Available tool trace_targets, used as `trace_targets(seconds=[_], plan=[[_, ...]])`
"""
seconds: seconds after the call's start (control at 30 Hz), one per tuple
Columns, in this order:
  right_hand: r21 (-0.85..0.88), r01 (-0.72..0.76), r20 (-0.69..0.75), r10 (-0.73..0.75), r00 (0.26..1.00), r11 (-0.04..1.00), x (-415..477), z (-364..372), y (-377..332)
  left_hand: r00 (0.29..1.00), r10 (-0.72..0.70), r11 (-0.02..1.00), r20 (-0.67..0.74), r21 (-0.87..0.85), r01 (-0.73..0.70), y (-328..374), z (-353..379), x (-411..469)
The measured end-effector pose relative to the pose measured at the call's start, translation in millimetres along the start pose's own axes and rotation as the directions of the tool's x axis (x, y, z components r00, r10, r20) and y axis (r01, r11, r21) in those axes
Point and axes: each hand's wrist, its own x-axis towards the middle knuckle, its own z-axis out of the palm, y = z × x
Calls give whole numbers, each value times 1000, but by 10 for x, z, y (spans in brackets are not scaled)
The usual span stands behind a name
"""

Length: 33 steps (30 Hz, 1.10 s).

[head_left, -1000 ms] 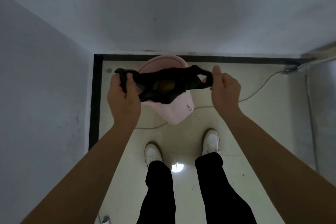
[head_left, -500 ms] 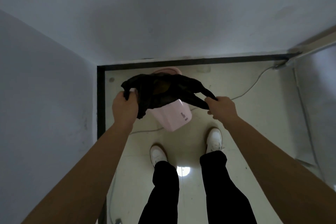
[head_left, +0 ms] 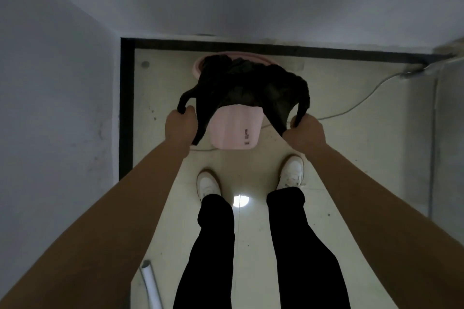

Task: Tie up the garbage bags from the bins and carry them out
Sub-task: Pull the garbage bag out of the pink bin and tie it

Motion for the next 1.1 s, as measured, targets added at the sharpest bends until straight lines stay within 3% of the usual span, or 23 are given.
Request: trace_targets(seconds=[0.13,0.2,0.27,0.33,0.43,0.53,0.57,0.63,0.7,0.73,0.83,0.9,0.97,1.03,1.1], plan=[[3,32,201,-32,979,999,268,-90,-120,997,-68,997,-38,30,69,88,116,148],[-118,152,290,-112,951,981,274,-131,-139,986,-163,985,-36,44,164,109,172,224],[-438,395,436,-193,879,807,200,-155,-142,963,-268,963,4,33,268,139,218,301],[-581,575,548,-246,800,576,88,-131,-146,957,-288,958,46,25,287,176,291,365],[-628,687,669,-197,716,365,101,-21,-19,962,-262,961,83,-69,268,294,475,463],[-537,819,770,-278,574,204,103,129,124,969,-218,971,116,-71,227,513,803,559],[-489,843,779,-322,538,226,109,188,191,974,-194,980,120,-19,198,584,927,587],[-471,812,709,-401,581,344,177,241,307,973,-159,985,168,95,144,721,1267,628],[-458,809,716,-385,582,370,246,284,372,965,-134,978,224,185,93,775,1557,611],[-484,786,722,-333,607,384,229,256,363,971,-98,958,218,285,33,753,1648,593],[-507,596,619,-218,754,623,308,121,514,983,74,779,166,606,-161,433,1644,644],[-457,435,524,-160,836,776,354,57,670,976,68,769,207,613,-184,177,1531,663],[-379,296,332,-170,928,877,406,40,804,973,77,775,216,601,-194,-21,1462,642],[-223,91,150,-58,987,971,435,48,872,967,123,850,224,480,-219,-57,1443,552],[-14,-95,30,95,995,995,481,76,976,948,173,911,268,321,-257,18,1474,392]])
